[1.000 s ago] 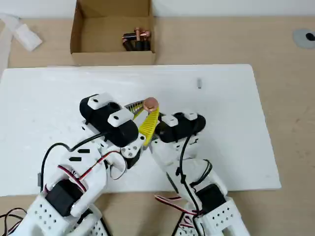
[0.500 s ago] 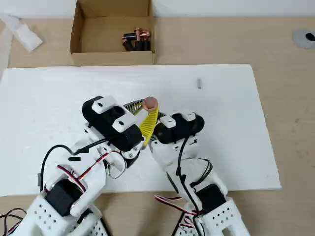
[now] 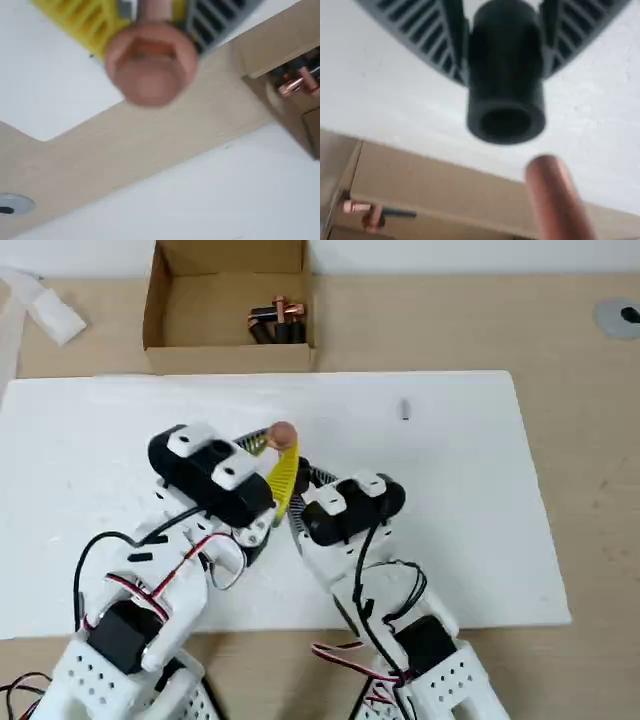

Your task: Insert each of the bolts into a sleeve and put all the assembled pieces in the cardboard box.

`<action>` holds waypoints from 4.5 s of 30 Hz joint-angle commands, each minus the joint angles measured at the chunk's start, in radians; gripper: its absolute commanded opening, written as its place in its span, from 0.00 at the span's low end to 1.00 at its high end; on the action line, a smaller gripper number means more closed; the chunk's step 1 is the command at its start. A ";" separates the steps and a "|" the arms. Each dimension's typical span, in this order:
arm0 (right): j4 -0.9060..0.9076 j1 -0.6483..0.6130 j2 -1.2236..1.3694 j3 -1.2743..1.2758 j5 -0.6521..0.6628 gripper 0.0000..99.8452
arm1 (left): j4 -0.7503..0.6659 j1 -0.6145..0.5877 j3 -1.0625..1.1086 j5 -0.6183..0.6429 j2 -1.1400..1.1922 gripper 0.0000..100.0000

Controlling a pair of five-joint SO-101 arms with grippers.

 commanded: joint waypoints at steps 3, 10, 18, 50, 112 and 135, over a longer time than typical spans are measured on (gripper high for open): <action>-0.029 -0.015 -0.016 0.001 0.014 0.01 | 0.069 -0.025 -0.075 0.044 0.004 0.01; -0.029 -0.016 -0.016 0.001 0.012 0.01 | 0.094 0.006 -0.115 0.104 0.004 0.01; -0.029 -0.018 -0.016 0.001 0.008 0.01 | 0.025 0.006 -0.104 0.106 0.005 0.01; -0.086 -0.062 -0.016 0.001 0.012 0.01 | 0.025 0.008 -0.164 0.106 0.116 0.01; -0.328 0.122 -0.004 -0.058 0.011 0.01 | 0.344 -0.463 -0.175 0.198 0.108 0.00; -0.342 0.191 1.343 -1.158 0.006 0.01 | 0.388 -0.743 -0.041 0.196 0.107 0.00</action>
